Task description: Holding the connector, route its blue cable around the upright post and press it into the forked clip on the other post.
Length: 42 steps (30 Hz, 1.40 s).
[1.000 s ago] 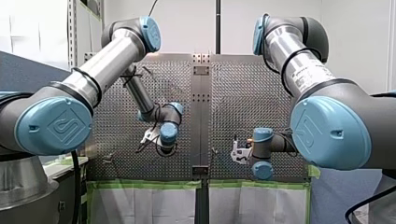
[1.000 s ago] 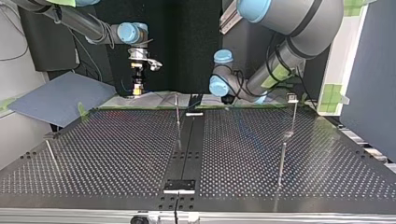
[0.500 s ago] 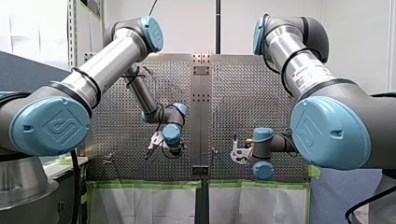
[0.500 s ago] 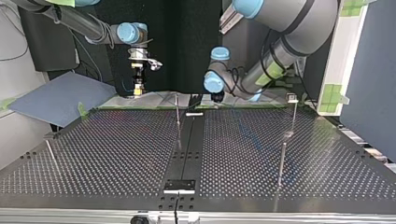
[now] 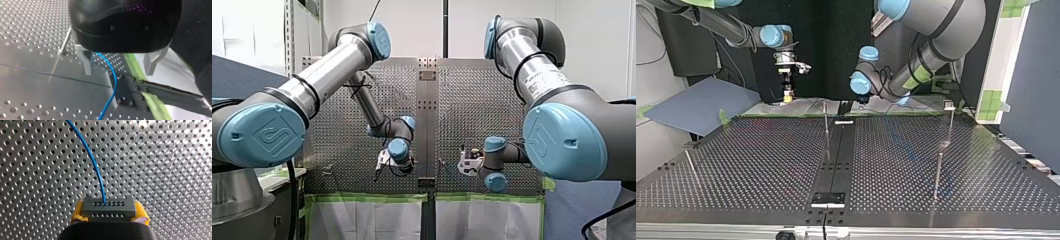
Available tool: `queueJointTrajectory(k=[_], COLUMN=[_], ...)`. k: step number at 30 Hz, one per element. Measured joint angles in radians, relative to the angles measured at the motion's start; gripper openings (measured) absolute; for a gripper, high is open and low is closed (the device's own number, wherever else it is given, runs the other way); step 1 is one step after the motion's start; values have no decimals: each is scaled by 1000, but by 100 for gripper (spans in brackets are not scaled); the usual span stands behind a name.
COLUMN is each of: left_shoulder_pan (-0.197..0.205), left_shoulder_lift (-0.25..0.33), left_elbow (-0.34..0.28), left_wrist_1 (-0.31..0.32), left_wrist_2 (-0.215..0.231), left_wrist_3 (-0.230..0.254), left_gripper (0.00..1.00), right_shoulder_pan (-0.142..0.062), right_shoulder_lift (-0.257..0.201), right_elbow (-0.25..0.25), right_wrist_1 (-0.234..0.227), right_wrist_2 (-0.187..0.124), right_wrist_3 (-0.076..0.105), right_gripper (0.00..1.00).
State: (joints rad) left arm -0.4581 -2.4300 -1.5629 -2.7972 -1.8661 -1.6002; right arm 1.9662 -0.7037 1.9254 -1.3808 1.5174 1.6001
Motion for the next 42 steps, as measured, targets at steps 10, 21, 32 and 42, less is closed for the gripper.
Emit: queueJointTrajectory(k=[10,21,32,42], left_shoulder_pan=[-7,-20,-28,-57], left_shoulder_lift=[-26,-51,-78,-105], left_elbow=[0,2,6,29], left_wrist_1=[69,143,222,314], left_wrist_2=[7,0,-29,-46], left_wrist_3=[-93,-187,-279,-362], left_gripper=[100,100,100,100], right_shoulder_pan=[0,-2,-19,-32], right_shoulder_lift=[0,0,0,0], right_elbow=[5,9,19,23], right_wrist_1=[-8,0,1,4], right_wrist_2=[-67,-70,-15,68], right_wrist_3=[4,5,-15,-36], right_gripper=[0,0,0,0])
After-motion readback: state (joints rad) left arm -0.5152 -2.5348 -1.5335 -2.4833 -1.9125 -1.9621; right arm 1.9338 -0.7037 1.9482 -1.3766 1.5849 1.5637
